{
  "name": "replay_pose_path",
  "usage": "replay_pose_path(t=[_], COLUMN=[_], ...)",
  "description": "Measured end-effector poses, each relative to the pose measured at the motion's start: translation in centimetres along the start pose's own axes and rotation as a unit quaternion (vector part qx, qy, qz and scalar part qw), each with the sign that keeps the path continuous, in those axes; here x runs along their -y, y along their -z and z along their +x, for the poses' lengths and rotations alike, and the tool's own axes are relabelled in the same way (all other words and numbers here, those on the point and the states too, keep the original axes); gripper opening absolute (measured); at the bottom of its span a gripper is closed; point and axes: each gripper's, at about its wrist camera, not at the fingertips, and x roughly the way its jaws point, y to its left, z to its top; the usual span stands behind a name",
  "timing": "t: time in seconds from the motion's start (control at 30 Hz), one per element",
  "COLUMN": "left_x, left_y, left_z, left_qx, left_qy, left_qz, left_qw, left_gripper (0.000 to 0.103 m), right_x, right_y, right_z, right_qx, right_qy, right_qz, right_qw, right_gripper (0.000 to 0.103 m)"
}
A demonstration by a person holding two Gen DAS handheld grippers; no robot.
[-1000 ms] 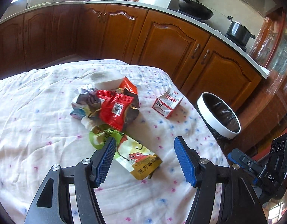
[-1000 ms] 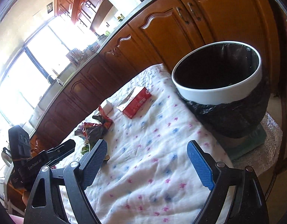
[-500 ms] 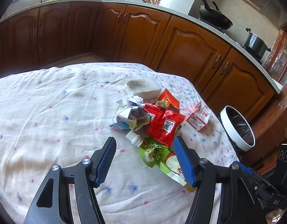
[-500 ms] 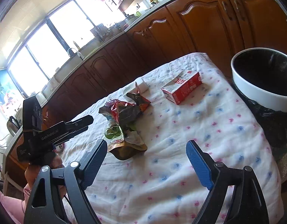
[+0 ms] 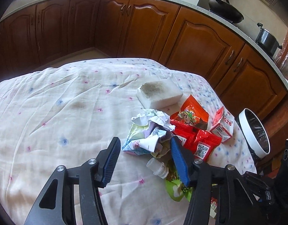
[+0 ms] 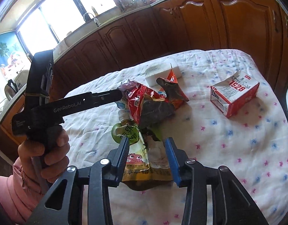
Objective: Collect trash
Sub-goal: 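Grasp the crumpled tissue with the left tool while the right tool grasps the green drink pouch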
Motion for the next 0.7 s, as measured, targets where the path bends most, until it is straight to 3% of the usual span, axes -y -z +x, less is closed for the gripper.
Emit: replay_pose_path(t=[0.07, 0.23, 0.5, 0.7], left_x=[0.0, 0.2, 0.6, 2.0], left_y=[-0.1, 0.2, 2.5, 4.5], left_z=[0.8, 0.8, -3.2, -6.3], left_qx=[-0.008, -0.002, 0.022, 0.026], left_qy=[0.000, -0.006, -0.014, 0.016], left_qz=[0.004, 0.011, 0.008, 0.013], left_qw=[1.0000, 0.9999, 0.9996, 0.9994], left_gripper=[0.032, 0.028, 0.027, 0.027], right_x=[0.0, -0.8, -0.8, 1.0], right_y=[0.0, 0.6, 2.1, 3.5], right_z=[1.0, 1.6, -0.9, -4.4], right_qx=[-0.013, -0.027, -0.014, 0.019], right_qy=[0.002, -0.004, -0.003, -0.003], right_qz=[-0.004, -0.022, -0.010, 0.029], right_qw=[1.000, 0.999, 1.000, 0.999], right_gripper=[0.026, 0.007, 0.004, 0.004])
